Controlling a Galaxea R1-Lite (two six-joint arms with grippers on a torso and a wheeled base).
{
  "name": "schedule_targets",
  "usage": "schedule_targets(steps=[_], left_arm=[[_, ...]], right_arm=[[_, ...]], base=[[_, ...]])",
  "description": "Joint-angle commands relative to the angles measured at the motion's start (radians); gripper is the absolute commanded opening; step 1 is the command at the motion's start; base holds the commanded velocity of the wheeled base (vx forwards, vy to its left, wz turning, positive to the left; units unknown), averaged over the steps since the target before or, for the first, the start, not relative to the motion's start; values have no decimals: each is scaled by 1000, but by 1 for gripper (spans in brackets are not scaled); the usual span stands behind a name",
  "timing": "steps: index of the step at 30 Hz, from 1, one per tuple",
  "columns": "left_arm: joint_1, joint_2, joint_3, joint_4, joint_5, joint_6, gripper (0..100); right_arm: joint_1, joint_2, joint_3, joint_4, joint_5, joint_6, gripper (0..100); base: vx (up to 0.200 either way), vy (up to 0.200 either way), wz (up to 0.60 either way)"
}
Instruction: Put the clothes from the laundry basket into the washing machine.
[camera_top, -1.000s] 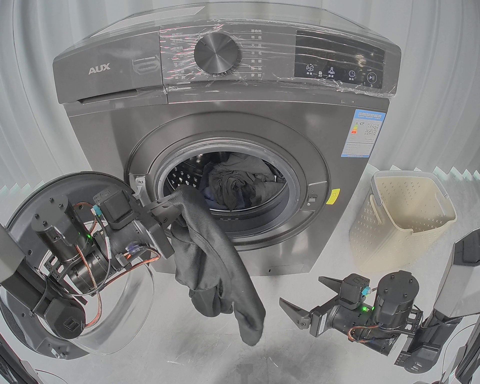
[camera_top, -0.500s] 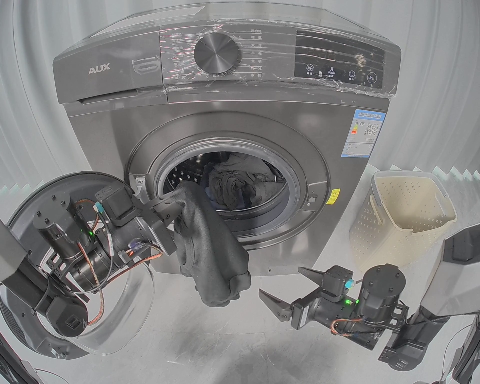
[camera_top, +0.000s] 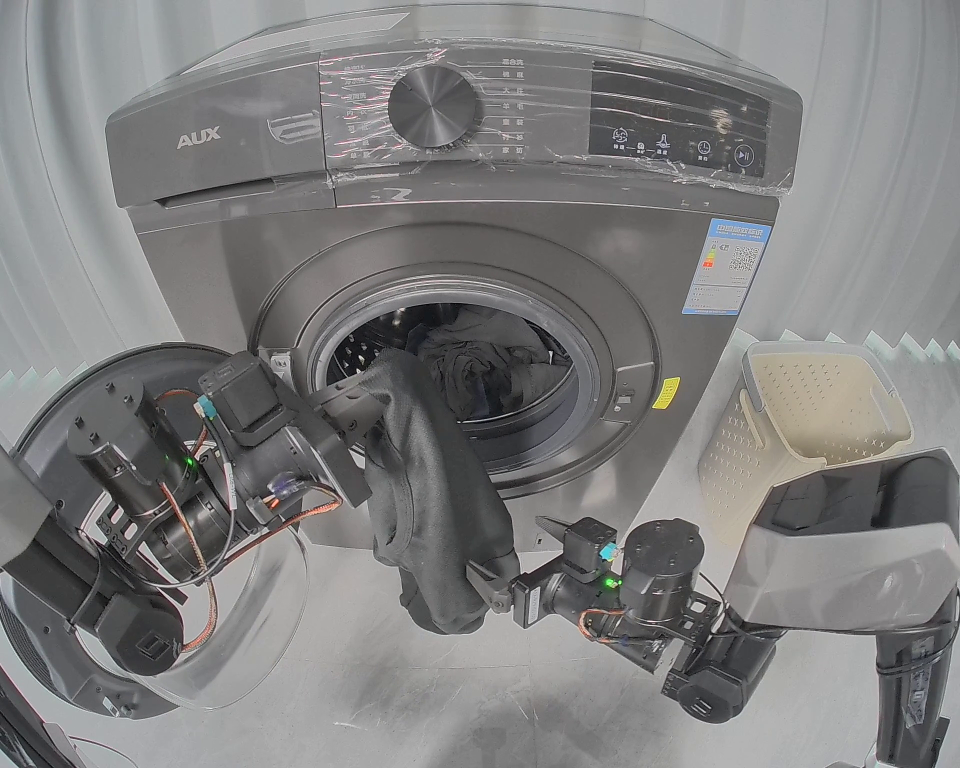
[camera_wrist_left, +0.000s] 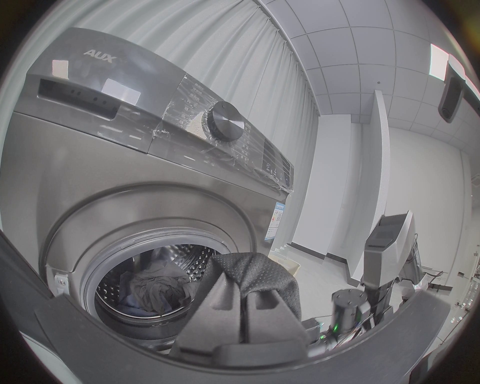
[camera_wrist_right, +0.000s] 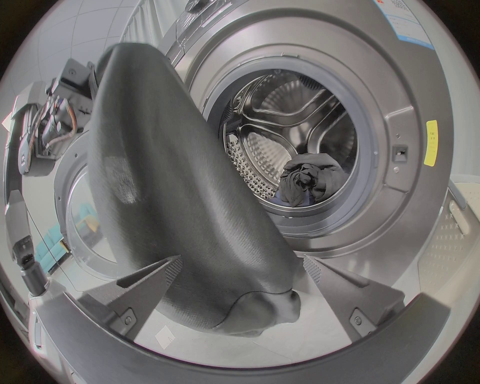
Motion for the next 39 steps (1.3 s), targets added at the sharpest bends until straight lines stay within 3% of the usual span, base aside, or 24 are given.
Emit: schedule_targets(steps=[1,12,18,29,37,38,39], left_arm=[[-10,-4,-12,-2,-1,-1,0],[-21,-7,-12,-2,0,-3,0],[-27,-27,-22,0,-1,-3,0],[-36,-65,-18,1,-1,-12,0],[-44,-72,-6,0,-1,-20,0],[-42,-72,-3,0,-1,-20,0],[-42,-72,1,-2,-1,-20,0]], right_arm=[[19,98,-82,0,3,-5,100],[39,144,-157,1,30,-34,100],[22,190,-245,14,32,-65,100],[-4,284,-457,66,29,-74,100],[-14,290,-478,60,17,-80,100],[-19,289,-478,54,17,-80,0],[-22,287,-478,52,17,-80,0]], base=[[0,0,0],[0,0,0],[0,0,0],[0,0,0],[0,0,0],[0,0,0],[0,0,0]])
